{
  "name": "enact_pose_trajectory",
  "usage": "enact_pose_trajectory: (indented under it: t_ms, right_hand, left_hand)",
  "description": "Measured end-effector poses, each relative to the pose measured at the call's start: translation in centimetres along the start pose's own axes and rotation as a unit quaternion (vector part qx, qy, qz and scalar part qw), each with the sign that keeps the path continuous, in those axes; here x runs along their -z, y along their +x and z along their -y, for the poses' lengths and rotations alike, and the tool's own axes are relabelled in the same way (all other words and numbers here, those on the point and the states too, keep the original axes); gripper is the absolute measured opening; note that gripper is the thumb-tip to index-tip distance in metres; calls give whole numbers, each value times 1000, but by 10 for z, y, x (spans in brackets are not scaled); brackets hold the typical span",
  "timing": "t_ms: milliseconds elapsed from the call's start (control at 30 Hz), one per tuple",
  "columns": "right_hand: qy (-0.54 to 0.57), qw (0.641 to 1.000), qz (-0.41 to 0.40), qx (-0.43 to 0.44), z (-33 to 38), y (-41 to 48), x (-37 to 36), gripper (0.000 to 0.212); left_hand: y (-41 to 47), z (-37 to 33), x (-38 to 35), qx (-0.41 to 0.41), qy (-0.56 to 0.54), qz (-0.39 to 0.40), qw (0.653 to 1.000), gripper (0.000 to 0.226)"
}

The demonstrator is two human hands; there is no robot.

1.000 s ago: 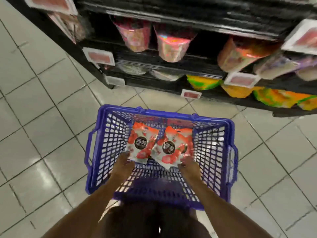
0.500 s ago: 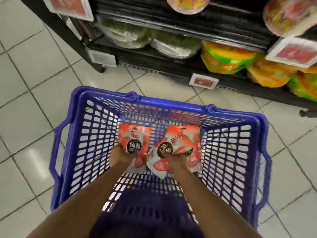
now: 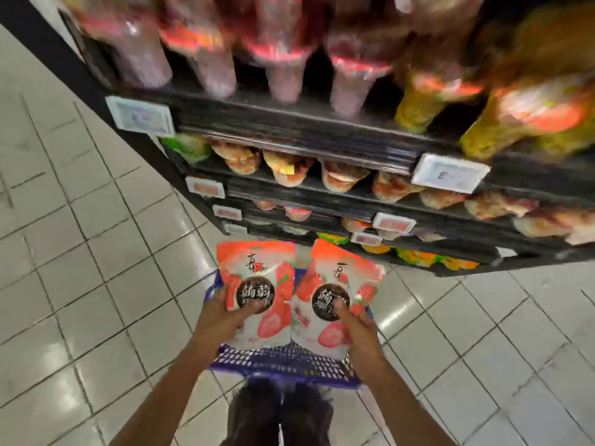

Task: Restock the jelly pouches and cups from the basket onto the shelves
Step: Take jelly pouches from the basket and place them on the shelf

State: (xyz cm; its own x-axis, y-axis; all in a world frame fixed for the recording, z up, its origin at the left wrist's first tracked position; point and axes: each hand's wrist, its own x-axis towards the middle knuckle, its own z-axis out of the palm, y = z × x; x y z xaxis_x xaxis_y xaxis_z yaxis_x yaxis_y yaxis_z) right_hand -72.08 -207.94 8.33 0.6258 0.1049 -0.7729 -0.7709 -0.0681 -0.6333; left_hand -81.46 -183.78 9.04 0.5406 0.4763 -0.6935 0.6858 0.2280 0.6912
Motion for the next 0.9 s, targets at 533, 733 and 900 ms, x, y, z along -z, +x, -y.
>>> enact_pose_trajectory:
  t_ms: [533, 733, 900]
  right_hand:
    - [56, 956, 18, 286, 269, -239, -45, 50]
    - [68, 937, 25, 341, 291, -270, -70, 37]
    - [9, 933, -9, 359, 291, -279, -89, 62]
  left_hand:
    - [-201, -286, 75, -280, -97, 3, 955, 60]
    - [-213, -330, 107, -332, -75, 73, 937, 87]
    - [-212, -347, 123, -361, -58, 108, 925, 84]
